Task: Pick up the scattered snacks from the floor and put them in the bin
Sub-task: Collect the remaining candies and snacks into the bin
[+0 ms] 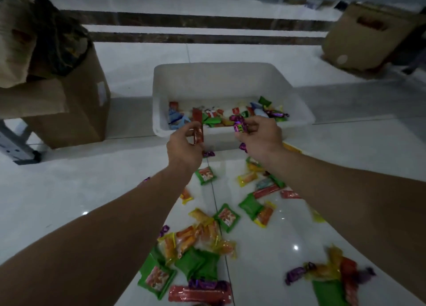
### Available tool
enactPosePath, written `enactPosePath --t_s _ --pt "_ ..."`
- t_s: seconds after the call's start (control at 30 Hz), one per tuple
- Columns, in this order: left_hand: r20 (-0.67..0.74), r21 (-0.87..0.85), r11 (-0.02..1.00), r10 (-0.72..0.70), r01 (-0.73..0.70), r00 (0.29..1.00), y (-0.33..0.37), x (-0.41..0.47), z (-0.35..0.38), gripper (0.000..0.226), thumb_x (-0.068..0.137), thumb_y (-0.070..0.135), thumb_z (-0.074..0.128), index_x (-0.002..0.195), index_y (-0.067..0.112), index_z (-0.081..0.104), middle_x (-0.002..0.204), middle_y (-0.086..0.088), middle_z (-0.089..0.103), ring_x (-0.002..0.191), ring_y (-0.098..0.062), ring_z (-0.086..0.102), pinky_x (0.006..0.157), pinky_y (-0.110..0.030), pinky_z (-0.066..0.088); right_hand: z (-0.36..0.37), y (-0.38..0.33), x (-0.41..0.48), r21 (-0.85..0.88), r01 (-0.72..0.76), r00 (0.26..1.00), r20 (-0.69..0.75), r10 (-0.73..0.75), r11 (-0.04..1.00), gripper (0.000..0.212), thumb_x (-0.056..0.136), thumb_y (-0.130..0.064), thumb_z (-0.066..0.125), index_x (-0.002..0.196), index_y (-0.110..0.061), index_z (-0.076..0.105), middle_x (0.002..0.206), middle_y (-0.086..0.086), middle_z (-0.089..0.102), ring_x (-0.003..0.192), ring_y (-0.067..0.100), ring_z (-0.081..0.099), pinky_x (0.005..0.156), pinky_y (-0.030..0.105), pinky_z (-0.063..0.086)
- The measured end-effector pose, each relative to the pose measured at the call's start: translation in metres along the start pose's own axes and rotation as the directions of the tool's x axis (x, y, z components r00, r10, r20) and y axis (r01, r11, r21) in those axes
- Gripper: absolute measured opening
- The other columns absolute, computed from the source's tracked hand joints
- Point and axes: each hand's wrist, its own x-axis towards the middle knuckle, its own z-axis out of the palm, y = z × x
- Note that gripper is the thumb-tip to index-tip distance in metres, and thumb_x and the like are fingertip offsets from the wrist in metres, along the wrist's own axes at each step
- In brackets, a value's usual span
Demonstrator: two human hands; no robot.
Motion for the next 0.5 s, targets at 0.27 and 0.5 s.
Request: enactPosePath --t_s 0.27,0.5 --pt "0.037 -0.024 0.998 0.059 -0.058 0.998 0.019 0.017 0.022 0.054 0.079 -0.001 0.072 0.127 0.018 0.058 0.122 -0.002 0.061 0.108 -0.017 0.058 0.091 -0.026 0.052 -0.012 -0.014 0.01 0.03 0.01 0.998 -0.062 -0.008 1.0 0.031 0.08 -0.015 0.076 0.11 -0.012 0.068 0.096 -0.001 0.067 0.09 0.013 0.064 0.082 0.024 0.052" --pt "0.031 -0.063 0.997 0.037 -0.035 0.999 0.033 0.069 0.028 0.054 0.079 -0.004 0.071 0.128 0.015 0.057 0.102 0.007 0.056 0.103 -0.018 0.061 0.095 -0.037 0.052 0.0 -0.018 0.062 0.022 0.006 0.999 -0.05 -0.005 1.0 0.034 0.08 -0.016 0.077 0.112 -0.014 0.066 0.097 -0.002 0.065 0.087 0.01 0.062 0.079 0.019 0.048"
